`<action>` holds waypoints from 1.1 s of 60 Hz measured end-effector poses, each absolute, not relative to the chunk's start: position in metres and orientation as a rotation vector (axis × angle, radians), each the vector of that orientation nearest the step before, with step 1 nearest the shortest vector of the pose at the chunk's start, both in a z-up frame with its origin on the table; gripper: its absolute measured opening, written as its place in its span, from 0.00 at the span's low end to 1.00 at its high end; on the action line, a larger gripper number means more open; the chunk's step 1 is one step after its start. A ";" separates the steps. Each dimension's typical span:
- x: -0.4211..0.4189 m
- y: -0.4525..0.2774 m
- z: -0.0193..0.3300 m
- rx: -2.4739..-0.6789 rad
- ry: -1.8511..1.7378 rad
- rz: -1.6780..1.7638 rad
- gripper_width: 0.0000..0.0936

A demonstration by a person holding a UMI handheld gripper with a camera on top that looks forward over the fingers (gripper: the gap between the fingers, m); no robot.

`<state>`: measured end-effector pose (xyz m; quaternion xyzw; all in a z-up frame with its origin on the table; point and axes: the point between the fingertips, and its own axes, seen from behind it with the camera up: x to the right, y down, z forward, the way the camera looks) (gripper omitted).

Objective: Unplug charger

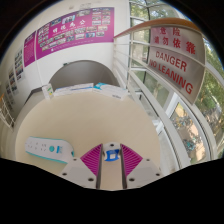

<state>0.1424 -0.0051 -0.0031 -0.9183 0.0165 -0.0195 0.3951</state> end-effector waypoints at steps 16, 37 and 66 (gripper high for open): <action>0.142 -0.005 0.027 -2.271 0.017 -0.037 0.92; 0.115 -0.097 0.128 -2.168 -0.037 -0.073 0.92; 0.097 -0.277 0.197 -2.141 -0.018 -0.139 0.91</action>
